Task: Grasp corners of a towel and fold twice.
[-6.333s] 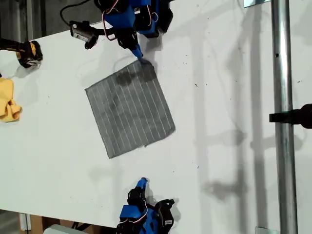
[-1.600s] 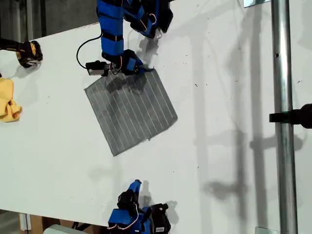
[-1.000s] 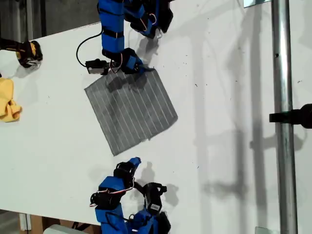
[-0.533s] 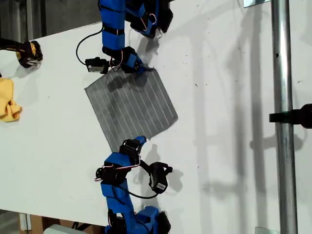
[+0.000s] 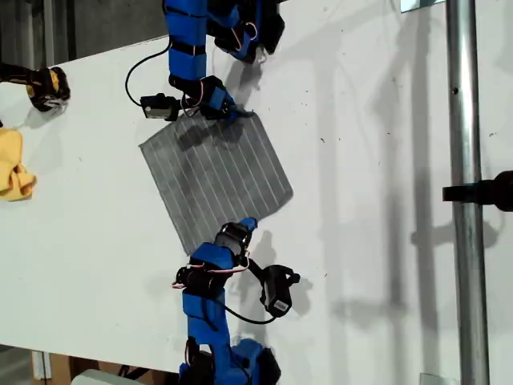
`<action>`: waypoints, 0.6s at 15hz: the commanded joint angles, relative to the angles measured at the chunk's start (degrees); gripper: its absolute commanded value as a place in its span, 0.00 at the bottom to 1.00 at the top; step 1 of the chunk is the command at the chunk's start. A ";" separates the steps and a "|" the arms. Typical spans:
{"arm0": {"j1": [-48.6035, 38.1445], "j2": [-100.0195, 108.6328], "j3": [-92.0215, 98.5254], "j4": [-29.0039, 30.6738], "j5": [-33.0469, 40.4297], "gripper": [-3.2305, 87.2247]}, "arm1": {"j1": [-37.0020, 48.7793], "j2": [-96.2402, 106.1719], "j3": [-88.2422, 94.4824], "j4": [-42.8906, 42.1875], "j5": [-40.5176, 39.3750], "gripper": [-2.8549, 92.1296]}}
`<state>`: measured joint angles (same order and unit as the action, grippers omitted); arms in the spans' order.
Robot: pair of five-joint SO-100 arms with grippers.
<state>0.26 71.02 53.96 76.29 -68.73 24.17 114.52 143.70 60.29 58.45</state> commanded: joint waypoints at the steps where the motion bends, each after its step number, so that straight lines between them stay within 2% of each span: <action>1: 1.41 0.62 -1.58 -2.11 5.01 0.01 | -0.53 2.20 -0.35 -0.53 -0.97 0.03; 2: 1.23 0.44 -1.41 -1.58 4.48 0.05 | -0.44 2.11 -0.35 -0.53 -0.97 0.03; 3: 1.14 0.79 -1.14 -1.41 4.04 0.20 | -0.35 1.93 -0.35 -0.53 -0.97 0.03; 4: 1.23 0.97 -1.23 -1.58 4.75 0.31 | -0.18 1.85 -0.35 -0.53 -0.97 0.03; 6: 0.62 1.05 -1.41 -1.32 8.35 0.37 | 0.00 1.76 -0.35 -0.44 -0.97 0.03; 9: -2.20 -1.14 0.00 -0.35 9.14 0.37 | 0.35 1.41 -0.53 -0.44 -0.79 0.03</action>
<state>0.00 69.79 54.32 75.67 -59.94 24.17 114.52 143.70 60.29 58.10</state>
